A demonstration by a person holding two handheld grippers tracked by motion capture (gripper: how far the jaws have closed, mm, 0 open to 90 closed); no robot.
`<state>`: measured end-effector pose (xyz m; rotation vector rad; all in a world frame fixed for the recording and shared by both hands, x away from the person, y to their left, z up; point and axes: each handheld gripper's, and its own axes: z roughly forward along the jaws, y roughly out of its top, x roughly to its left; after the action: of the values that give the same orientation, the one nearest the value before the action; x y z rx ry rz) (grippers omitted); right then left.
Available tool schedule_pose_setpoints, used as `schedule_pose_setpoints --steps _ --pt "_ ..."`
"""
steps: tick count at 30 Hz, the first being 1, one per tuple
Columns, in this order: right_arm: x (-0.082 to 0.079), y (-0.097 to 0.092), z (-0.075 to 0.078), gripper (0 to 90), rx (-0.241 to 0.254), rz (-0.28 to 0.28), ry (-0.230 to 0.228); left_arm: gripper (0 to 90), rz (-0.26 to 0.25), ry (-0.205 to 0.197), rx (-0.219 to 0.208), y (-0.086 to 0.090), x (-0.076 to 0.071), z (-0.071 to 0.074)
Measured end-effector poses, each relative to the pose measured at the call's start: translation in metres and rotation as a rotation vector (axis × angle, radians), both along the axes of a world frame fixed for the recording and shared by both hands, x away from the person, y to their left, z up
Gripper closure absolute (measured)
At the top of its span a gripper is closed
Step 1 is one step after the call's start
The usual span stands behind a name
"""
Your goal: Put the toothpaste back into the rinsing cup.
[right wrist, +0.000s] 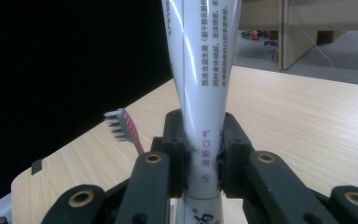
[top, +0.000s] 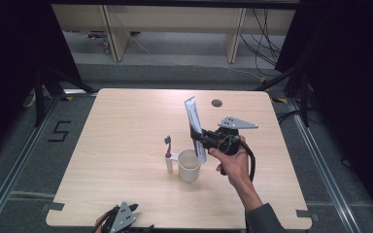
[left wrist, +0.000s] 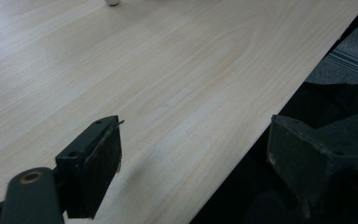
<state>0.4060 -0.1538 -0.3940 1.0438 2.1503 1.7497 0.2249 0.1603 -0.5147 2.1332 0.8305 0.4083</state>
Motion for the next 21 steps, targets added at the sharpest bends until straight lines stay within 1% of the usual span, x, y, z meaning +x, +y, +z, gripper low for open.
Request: schedule_pose_setpoints --steps 1,2,4,5,6,8,9,10,11,12,13,15,17,18,19,20,21 --pt "0.001 0.002 -0.002 76.6 -0.001 0.001 -0.007 17.6 0.000 -0.001 0.000 0.000 0.000 0.000" --pt "0.001 0.003 -0.003 76.7 -0.004 0.003 0.002 17.6 -0.001 -0.002 0.000 0.000 0.000 0.000" --pt "0.002 0.006 -0.006 76.6 0.008 0.006 -0.014 17.6 0.006 0.001 -0.004 -0.001 0.000 0.000" --pt "0.002 0.006 -0.008 76.6 0.003 -0.001 -0.018 17.7 0.000 -0.003 -0.001 0.000 0.000 0.000" --pt "0.002 0.008 -0.010 76.6 0.018 0.000 0.001 17.6 0.003 0.001 -0.004 -0.001 0.000 0.000" --pt "0.005 0.009 -0.013 76.6 0.026 0.007 -0.006 17.6 -0.003 -0.004 -0.006 -0.001 0.000 -0.001" --pt "0.004 0.009 -0.013 76.6 0.020 0.014 0.006 17.6 -0.004 -0.004 -0.005 -0.001 0.000 -0.001" --pt "0.005 0.010 -0.015 76.6 0.017 0.015 -0.013 17.6 -0.004 -0.001 -0.001 -0.001 0.000 0.000" --pt "0.005 0.012 -0.017 76.6 0.022 0.013 0.002 17.6 -0.003 -0.004 -0.005 -0.001 0.000 -0.001" --pt "0.005 0.013 -0.020 76.6 0.023 0.011 -0.009 17.6 -0.003 -0.004 -0.006 -0.001 0.000 -0.001" --pt "0.005 0.013 -0.021 76.6 0.010 0.012 -0.005 17.6 -0.003 -0.005 -0.006 -0.001 0.000 -0.001" --pt "0.005 0.014 -0.025 76.5 0.023 0.013 0.007 17.6 -0.004 -0.003 -0.004 -0.001 0.000 0.000" --pt "0.005 0.014 -0.030 76.6 0.013 0.020 -0.014 17.6 -0.007 -0.001 -0.003 -0.001 0.000 -0.001" --pt "0.005 0.014 -0.030 76.5 0.011 0.025 0.005 17.6 -0.008 0.001 -0.004 -0.001 0.000 -0.001" --pt "0.004 0.015 -0.031 76.5 -0.001 0.023 0.015 17.6 -0.009 0.002 -0.003 -0.001 0.000 -0.001" --pt "0.004 0.015 -0.032 76.5 -0.010 0.022 0.013 17.6 -0.008 0.002 -0.002 -0.001 0.000 -0.001" --pt "0.004 0.016 -0.034 76.5 0.001 0.024 0.001 17.6 -0.007 0.000 -0.004 -0.001 0.000 -0.001"
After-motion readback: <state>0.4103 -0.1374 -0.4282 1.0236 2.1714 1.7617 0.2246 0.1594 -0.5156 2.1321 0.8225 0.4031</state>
